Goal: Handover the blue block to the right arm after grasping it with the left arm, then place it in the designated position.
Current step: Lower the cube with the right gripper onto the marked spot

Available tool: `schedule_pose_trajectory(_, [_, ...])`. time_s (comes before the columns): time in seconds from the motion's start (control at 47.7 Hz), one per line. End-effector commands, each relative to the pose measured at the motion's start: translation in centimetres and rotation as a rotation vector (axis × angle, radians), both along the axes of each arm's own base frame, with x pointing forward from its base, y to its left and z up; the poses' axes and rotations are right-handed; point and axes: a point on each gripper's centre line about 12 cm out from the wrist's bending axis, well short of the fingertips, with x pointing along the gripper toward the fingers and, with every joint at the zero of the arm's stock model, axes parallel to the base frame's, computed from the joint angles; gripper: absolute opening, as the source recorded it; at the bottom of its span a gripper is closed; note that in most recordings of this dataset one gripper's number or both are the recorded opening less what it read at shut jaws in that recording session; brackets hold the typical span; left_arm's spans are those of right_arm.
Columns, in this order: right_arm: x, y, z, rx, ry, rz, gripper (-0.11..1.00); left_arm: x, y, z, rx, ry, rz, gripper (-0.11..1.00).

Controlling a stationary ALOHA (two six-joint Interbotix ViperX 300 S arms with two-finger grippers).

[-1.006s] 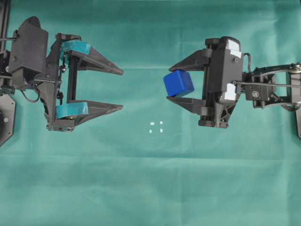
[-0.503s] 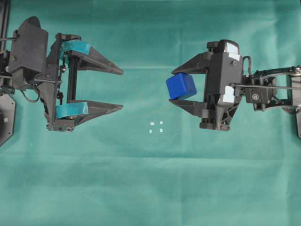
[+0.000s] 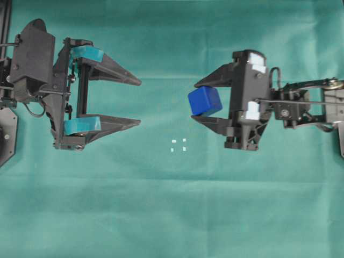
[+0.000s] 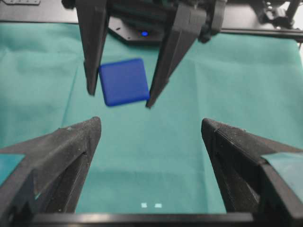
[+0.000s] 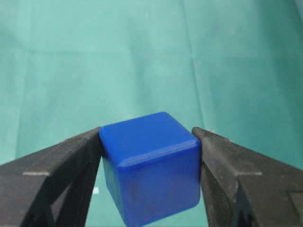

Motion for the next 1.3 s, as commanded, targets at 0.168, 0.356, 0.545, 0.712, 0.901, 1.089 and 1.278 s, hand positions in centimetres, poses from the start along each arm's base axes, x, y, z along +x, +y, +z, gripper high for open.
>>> schedule_pose_trajectory(0.168, [1.4,0.4,-1.4,0.015,0.007,0.023,0.62,0.0,0.0,1.0,0.000,-0.029,0.000,1.00])
schedule_pose_trajectory(0.356, [2.7,0.7,-3.7,0.046,0.035,0.025,0.62,0.0,0.0,0.9,0.000,-0.026,0.000,1.00])
schedule_pose_trajectory(0.545, [3.7,1.0,-6.1,0.069,0.073,0.029,0.62,0.0,0.0,0.9,0.000,-0.026,0.000,1.00])
schedule_pose_trajectory(0.712, [4.6,1.4,-7.7,0.101,0.071,0.045,0.62,0.0,0.0,0.9,0.000,-0.026,0.000,1.00])
schedule_pose_trajectory(0.901, [5.4,1.8,-9.4,0.126,0.072,0.066,0.62,0.0,0.0,1.0,0.000,-0.028,0.000,1.00])
schedule_pose_trajectory(1.089, [6.4,1.7,-11.1,0.139,0.081,0.075,0.62,0.0,0.0,0.9,0.000,-0.026,0.000,1.00])
schedule_pose_trajectory(1.278, [7.5,1.7,-12.9,0.152,0.091,0.085,0.62,0.0,0.0,0.9,0.000,-0.023,0.000,1.00])
